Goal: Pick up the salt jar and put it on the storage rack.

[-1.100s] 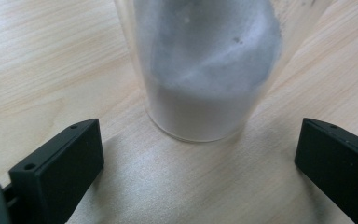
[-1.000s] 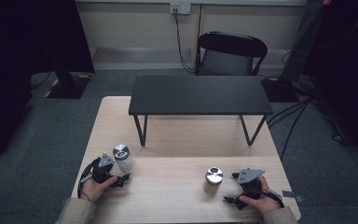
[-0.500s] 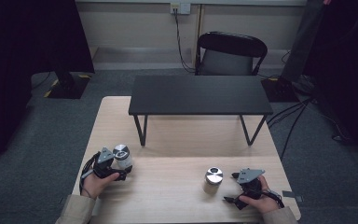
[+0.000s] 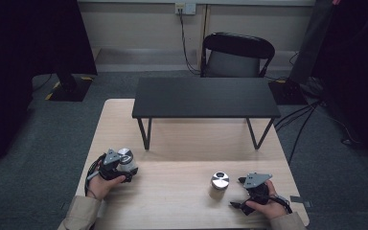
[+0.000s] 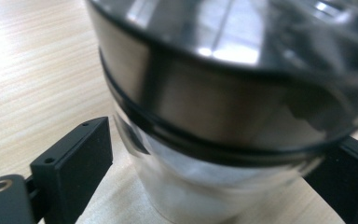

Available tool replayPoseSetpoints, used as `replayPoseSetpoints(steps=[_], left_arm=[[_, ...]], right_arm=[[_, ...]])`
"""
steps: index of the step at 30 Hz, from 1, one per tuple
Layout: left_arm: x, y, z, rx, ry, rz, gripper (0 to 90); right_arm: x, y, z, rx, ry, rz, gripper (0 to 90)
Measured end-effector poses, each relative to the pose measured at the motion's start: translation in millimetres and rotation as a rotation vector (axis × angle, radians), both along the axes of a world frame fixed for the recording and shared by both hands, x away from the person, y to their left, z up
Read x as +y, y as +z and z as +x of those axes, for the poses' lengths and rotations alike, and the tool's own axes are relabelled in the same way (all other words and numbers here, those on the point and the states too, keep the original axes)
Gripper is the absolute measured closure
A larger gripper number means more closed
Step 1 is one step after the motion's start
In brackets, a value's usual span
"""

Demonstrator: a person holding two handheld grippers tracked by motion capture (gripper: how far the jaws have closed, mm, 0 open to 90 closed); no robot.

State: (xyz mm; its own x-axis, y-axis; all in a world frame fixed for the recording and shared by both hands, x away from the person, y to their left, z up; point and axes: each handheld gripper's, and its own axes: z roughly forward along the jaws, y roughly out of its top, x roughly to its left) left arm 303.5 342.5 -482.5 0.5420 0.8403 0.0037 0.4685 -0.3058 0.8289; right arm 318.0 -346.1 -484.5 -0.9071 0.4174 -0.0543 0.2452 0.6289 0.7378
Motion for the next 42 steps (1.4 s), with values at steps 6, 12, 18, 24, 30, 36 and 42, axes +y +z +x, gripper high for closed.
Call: replayPoseSetpoints(steps=[6, 12, 18, 24, 30, 36, 42], left_arm=[[1.2, -0.2, 2.7, 0.001, -0.001, -0.012, 11.6], [2.3, 0.0, 4.3, -0.002, -0.004, -0.017, 19.0], [5.0, 0.1, 6.3, 0.001, -0.023, -0.029, 26.3], [3.1, 1.1, 5.9, -0.008, -0.029, -0.013, 29.3], [2.1, -0.1, 4.9, -0.018, -0.026, -0.013, 29.6], [1.0, 0.7, 4.7, -0.014, -0.022, -0.016, 29.8], [-0.3, 4.5, 3.7, -0.010, -0.040, -0.031, 29.9]], right_arm=[[0.0, 0.0, 0.0, 0.000, 0.000, 0.000, 0.0], [0.0, 0.0, 0.0, 0.000, 0.000, 0.000, 0.0], [0.1, 0.1, -0.1, -0.001, -0.002, -0.001, 0.0], [0.1, 0.0, -0.1, -0.001, -0.002, -0.001, 0.0], [0.1, 0.0, -0.1, -0.001, -0.002, -0.001, 0.0], [0.1, 0.1, -0.1, -0.001, -0.002, -0.001, 0.0], [0.1, 0.1, -0.1, -0.001, -0.002, -0.001, 0.0]])
